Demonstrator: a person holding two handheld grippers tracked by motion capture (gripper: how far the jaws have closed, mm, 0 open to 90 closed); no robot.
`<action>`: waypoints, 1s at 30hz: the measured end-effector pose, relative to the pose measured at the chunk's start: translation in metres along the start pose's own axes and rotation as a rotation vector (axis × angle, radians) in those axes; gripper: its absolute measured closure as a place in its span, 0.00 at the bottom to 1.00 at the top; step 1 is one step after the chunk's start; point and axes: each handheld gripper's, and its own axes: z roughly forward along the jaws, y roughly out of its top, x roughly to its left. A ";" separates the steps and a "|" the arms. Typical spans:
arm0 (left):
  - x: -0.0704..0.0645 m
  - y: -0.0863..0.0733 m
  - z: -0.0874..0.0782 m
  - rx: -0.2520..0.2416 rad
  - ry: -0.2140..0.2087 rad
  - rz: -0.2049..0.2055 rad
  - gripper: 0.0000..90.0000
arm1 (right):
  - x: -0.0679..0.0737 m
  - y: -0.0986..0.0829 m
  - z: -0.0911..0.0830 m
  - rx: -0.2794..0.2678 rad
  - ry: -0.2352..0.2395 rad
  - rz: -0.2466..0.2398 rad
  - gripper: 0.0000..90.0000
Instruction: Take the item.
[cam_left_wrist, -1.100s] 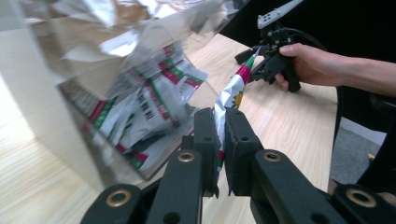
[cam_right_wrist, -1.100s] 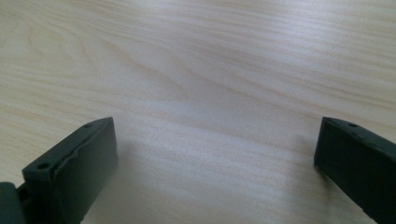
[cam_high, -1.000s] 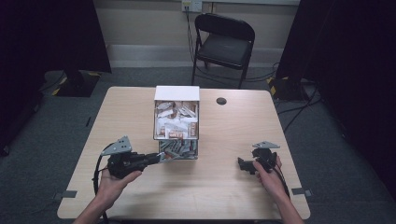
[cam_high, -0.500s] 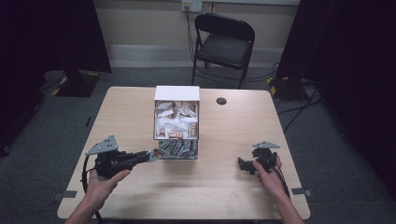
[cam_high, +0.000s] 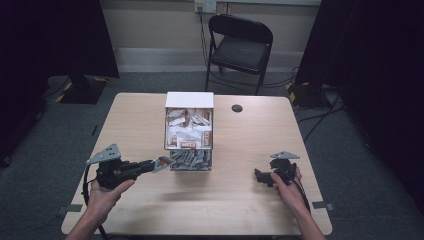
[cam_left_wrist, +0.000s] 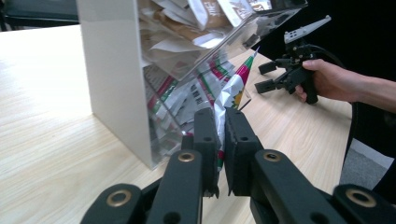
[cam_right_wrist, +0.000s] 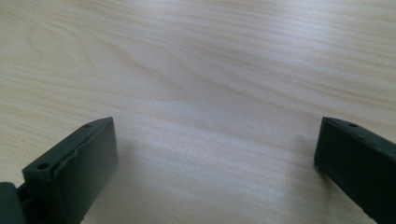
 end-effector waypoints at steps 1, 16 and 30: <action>0.001 -0.001 -0.002 0.000 0.008 -0.007 0.94 | 0.000 0.000 0.000 0.000 0.000 0.000 0.00; 0.019 -0.003 -0.013 -0.020 0.067 -0.053 0.94 | 0.000 0.000 0.000 0.000 0.000 0.000 0.00; 0.039 -0.001 -0.010 0.022 0.127 -0.061 0.94 | 0.000 0.000 0.000 0.000 0.000 0.000 0.00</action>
